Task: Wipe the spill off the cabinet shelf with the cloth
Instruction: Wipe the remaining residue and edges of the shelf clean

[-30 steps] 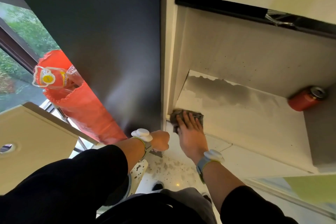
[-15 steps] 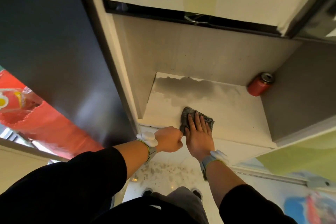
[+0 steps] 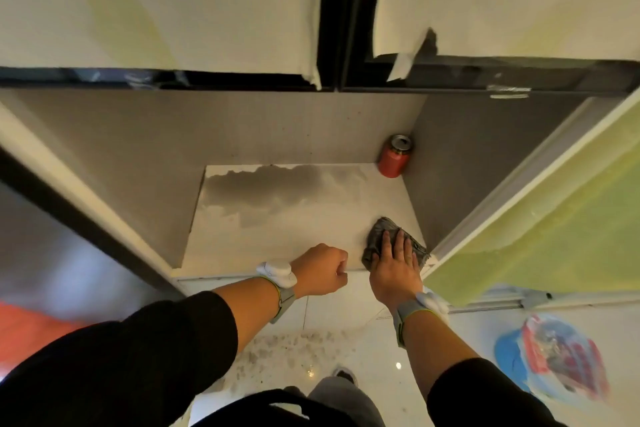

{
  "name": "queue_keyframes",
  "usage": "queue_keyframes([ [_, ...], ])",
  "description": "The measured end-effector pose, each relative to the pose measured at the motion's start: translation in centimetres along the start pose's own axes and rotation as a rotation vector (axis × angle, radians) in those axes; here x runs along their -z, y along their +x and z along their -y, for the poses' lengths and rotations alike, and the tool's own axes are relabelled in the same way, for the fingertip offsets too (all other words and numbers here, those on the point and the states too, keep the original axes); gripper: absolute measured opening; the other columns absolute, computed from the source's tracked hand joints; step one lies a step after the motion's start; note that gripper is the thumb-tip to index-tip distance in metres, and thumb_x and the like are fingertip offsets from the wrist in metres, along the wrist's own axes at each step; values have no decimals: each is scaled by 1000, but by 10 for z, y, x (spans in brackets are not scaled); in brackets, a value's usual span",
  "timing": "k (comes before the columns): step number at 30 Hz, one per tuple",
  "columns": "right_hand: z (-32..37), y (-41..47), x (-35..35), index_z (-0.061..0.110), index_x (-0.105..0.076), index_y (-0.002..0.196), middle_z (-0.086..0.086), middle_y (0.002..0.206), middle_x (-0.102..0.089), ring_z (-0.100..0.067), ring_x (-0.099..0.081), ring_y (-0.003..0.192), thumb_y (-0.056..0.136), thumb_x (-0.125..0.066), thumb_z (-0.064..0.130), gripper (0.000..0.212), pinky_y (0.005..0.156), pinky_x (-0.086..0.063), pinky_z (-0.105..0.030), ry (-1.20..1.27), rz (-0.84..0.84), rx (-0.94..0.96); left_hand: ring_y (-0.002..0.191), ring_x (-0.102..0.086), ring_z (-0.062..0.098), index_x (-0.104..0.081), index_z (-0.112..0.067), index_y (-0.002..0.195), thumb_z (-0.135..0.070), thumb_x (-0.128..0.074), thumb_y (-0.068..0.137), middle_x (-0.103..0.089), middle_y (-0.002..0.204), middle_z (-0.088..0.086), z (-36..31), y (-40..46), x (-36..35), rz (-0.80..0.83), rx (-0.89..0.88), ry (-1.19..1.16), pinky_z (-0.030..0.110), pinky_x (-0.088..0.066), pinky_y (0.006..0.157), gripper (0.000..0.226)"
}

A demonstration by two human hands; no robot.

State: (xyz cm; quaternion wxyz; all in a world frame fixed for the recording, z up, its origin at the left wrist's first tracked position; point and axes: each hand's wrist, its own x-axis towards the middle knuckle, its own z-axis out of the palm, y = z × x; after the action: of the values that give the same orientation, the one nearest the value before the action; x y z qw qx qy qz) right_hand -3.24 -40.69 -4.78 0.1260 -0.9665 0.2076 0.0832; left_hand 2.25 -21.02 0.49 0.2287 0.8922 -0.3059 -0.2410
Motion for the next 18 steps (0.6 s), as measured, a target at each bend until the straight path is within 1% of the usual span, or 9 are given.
queue_keyframes([
  [2,-4,6,6,24,1,164,-8,171,10,-27,6,158,107,-19,44,64,128,-2,-43,7,27,-6,70,-67,24,-64,-12,86,-24,-61,88,-69,79,5,-7,10,-1,-5,30,-92,41,-61,69,12],
  [5,-18,29,17,23,0,164,-9,171,8,-27,5,158,107,-22,43,64,127,-3,-44,8,45,23,58,-72,31,-61,-5,85,-17,-62,90,-72,71,16,-23,38,-2,-7,152,-341,42,-64,56,13],
  [7,-16,33,19,21,-1,164,-12,171,5,-28,5,158,107,-24,42,65,128,-4,-44,10,50,50,57,-71,34,-60,-1,87,-14,-65,91,-72,71,21,-20,40,2,-3,213,-473,41,-63,54,14],
  [10,-19,50,20,20,-1,164,-12,171,4,-29,5,158,107,-24,41,65,128,-3,-44,3,60,88,57,-70,34,-62,1,90,-14,-70,91,-73,75,24,-22,55,4,-16,284,-610,43,-64,58,17],
  [14,-16,87,25,22,-1,164,-10,171,5,-30,6,158,107,-25,42,65,127,-2,-47,-39,115,206,64,-70,33,-64,0,90,-14,-74,92,-74,79,25,-17,62,3,-32,353,-763,45,-64,66,17],
  [18,-11,107,26,22,-2,164,-11,171,4,-31,5,158,107,-24,42,65,127,1,-49,-120,103,287,61,-70,33,-62,1,91,-15,-73,94,-72,79,26,-8,62,-1,-47,398,-898,47,-64,68,20],
])
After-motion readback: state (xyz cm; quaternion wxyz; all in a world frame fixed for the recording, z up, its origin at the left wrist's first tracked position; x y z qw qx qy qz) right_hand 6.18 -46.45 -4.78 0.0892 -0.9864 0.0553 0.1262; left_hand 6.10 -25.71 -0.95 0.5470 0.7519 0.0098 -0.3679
